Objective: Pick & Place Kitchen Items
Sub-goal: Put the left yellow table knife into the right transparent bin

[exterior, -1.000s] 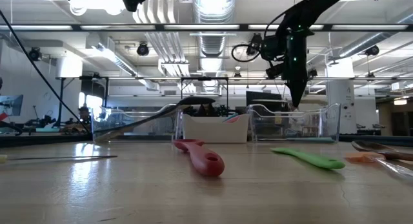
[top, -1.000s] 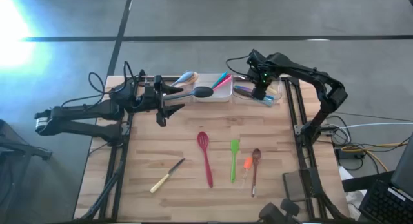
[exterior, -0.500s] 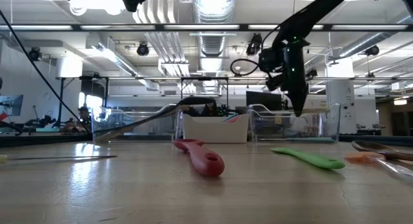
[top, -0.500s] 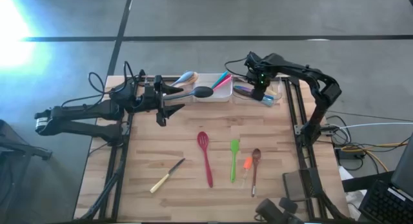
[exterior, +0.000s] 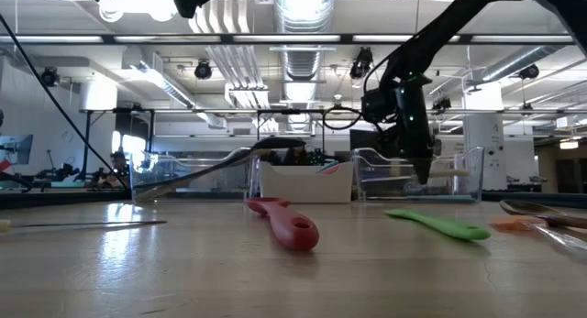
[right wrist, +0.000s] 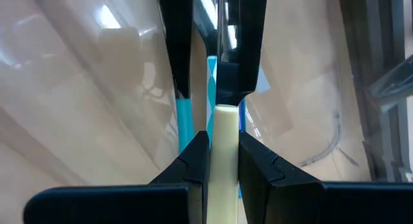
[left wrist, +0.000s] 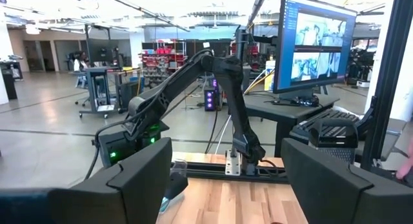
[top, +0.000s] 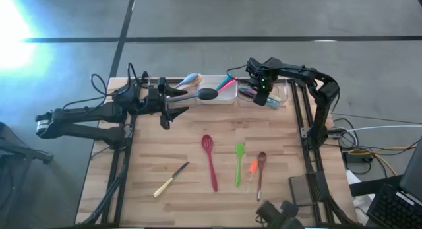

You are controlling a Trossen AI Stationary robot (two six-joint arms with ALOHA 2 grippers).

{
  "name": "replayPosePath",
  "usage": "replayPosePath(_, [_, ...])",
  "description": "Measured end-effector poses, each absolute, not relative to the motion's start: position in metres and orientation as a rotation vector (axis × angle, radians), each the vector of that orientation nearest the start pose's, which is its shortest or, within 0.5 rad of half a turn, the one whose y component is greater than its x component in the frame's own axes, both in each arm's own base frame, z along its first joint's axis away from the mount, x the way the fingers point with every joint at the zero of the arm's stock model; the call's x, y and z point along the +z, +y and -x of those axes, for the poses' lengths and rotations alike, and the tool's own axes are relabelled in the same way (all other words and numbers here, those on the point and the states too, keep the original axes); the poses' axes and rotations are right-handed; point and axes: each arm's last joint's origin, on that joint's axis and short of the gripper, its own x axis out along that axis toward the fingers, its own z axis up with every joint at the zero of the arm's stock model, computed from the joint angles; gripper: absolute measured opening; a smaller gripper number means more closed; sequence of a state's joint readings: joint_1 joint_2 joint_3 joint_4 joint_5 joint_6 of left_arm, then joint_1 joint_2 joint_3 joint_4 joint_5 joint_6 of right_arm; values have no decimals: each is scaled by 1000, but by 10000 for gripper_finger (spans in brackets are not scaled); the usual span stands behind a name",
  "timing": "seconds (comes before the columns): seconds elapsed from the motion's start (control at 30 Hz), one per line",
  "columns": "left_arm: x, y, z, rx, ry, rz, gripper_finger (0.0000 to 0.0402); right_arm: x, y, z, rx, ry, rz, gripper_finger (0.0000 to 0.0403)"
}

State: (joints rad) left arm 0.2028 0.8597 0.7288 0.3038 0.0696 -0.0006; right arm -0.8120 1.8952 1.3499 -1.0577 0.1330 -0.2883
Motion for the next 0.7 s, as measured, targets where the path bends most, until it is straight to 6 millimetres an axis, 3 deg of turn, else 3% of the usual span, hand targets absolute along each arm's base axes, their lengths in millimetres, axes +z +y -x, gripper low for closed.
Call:
replayPosePath(0.47, [347, 37, -190, 133, -162, -22, 296, 154, -258, -238, -446, 1658, -367, 39])
replayPosePath(0.6, [347, 37, -190, 133, -162, -22, 296, 158, -258, -238, -460, 1642, -353, 41])
replayPosePath(0.7, [347, 37, -190, 133, -162, -22, 296, 166, -258, -237, -500, 1621, -325, 77])
